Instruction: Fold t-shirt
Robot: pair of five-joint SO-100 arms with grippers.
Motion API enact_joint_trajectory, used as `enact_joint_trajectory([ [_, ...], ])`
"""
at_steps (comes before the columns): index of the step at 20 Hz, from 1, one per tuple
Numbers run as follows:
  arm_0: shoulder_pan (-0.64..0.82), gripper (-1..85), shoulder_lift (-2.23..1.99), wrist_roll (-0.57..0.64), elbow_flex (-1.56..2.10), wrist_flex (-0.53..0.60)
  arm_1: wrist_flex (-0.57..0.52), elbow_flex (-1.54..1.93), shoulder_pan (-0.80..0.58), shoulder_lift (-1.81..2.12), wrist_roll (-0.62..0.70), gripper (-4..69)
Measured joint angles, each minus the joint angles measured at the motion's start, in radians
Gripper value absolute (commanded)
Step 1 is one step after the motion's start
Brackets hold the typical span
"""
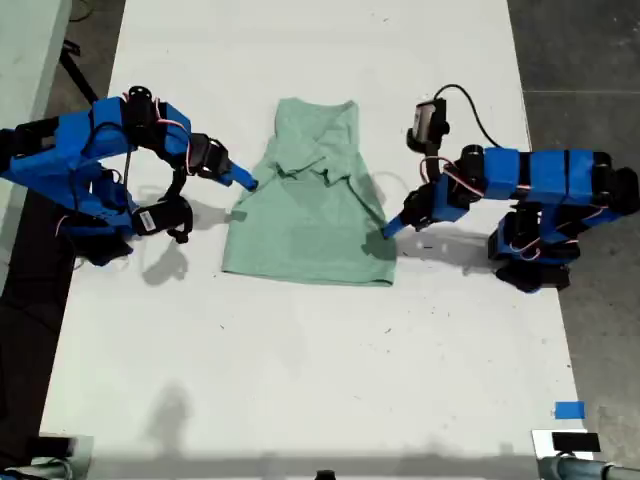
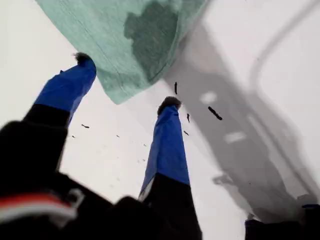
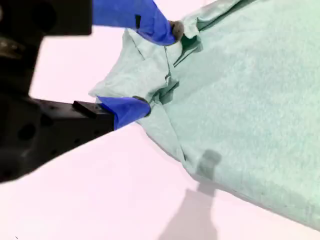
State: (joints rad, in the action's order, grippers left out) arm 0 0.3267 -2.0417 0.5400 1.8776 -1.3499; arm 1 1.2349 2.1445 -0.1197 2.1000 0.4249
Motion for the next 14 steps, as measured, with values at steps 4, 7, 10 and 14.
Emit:
enact_joint_trajectory([
  [4, -0.015, 22.5, 0.0, -0.014, 0.002, 0.015, -0.112, 0.0, 0.012, -0.15, 0.0, 29.8],
  [7, -0.025, 22.0, 0.0, -0.014, 0.002, 0.018, -0.218, 0.0, 0.014, -0.278, 0.0, 28.0],
  [10, -0.029, 21.8, 0.0, -0.017, 0.003, 0.021, -0.333, 0.0, 0.014, -0.385, 0.0, 22.6],
  [14, -0.044, 21.6, 0.002, -0.02, 0.003, 0.021, -0.397, 0.002, 0.014, -0.416, 0.0, 20.8],
])
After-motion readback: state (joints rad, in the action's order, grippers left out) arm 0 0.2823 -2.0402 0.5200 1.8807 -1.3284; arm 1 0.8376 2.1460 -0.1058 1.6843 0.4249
